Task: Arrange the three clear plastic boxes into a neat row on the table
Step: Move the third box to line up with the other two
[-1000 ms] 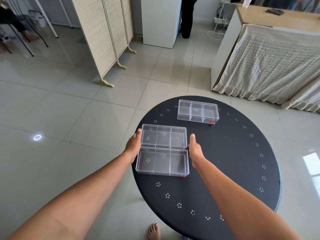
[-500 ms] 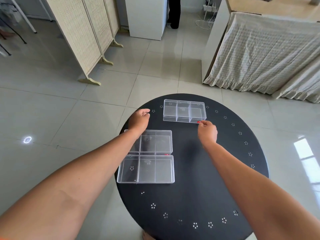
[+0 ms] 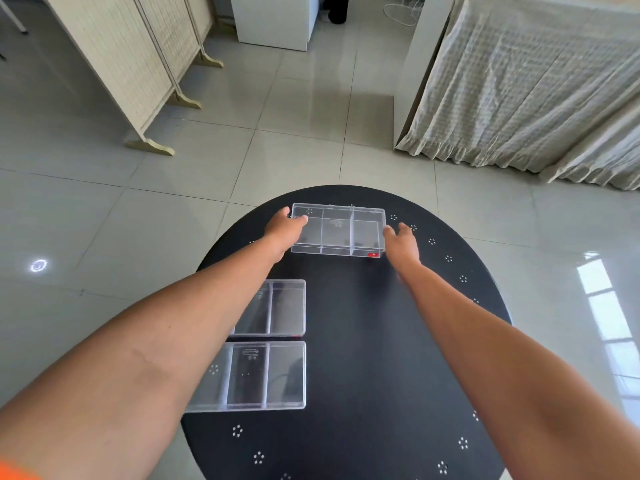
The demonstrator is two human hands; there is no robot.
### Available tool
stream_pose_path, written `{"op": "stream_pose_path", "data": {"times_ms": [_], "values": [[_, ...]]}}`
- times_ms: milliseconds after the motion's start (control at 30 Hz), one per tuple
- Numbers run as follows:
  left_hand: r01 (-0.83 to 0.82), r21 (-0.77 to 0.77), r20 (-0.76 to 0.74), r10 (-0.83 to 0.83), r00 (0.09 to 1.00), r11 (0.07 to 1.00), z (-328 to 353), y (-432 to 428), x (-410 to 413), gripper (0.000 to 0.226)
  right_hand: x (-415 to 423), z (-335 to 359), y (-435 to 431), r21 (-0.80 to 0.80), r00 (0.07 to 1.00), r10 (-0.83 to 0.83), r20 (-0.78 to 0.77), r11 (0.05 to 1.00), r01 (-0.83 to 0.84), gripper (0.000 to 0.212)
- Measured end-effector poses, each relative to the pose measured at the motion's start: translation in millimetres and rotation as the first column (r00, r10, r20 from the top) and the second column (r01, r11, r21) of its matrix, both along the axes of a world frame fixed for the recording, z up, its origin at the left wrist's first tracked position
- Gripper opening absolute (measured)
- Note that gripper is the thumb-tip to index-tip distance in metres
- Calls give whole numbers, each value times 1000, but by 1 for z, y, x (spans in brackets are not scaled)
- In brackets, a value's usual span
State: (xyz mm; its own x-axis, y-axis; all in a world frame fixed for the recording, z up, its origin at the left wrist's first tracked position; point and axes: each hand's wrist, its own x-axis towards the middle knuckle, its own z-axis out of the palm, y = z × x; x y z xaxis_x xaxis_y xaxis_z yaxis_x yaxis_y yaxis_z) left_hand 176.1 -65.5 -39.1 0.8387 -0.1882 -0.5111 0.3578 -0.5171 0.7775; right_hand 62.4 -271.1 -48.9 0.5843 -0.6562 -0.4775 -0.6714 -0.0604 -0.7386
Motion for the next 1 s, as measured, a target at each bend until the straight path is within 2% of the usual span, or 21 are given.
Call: {"op": "stream_pose_path", "data": {"times_ms": [67,200,267,400,633,800,1000], "values": [[-13,0,-22,13,1000,1000,-5,-5,1,68,5,-6,-3,50,1000,5,6,999,-5,63],[-32,-15,-33,31,999,999,-13,-8,-2,49,9,-15,-4,85,1000,4,10,996,-5,63],[-39,-30,-46,38,998,999,-16,-6,-3,48,10,-19,-2,86,1000,3,23,996,-5,61],[-31,-70,-72,26,997,997,-16,-2,-4,48,12,-24,6,75,997,16,74,997,-22,38],[-6,-88,23,8,1000,996,3,26,3,28,19,-13,30,71,994,27,109,997,-35,35],[-81,-62,58,85,995,995,25,69,16,46,32,0,64,81,987,97,129,991,-108,39],[-118,-68,14,120,993,991,30,128,21,42,38,5,116,146,976,169,137,971,-189,41]]}}
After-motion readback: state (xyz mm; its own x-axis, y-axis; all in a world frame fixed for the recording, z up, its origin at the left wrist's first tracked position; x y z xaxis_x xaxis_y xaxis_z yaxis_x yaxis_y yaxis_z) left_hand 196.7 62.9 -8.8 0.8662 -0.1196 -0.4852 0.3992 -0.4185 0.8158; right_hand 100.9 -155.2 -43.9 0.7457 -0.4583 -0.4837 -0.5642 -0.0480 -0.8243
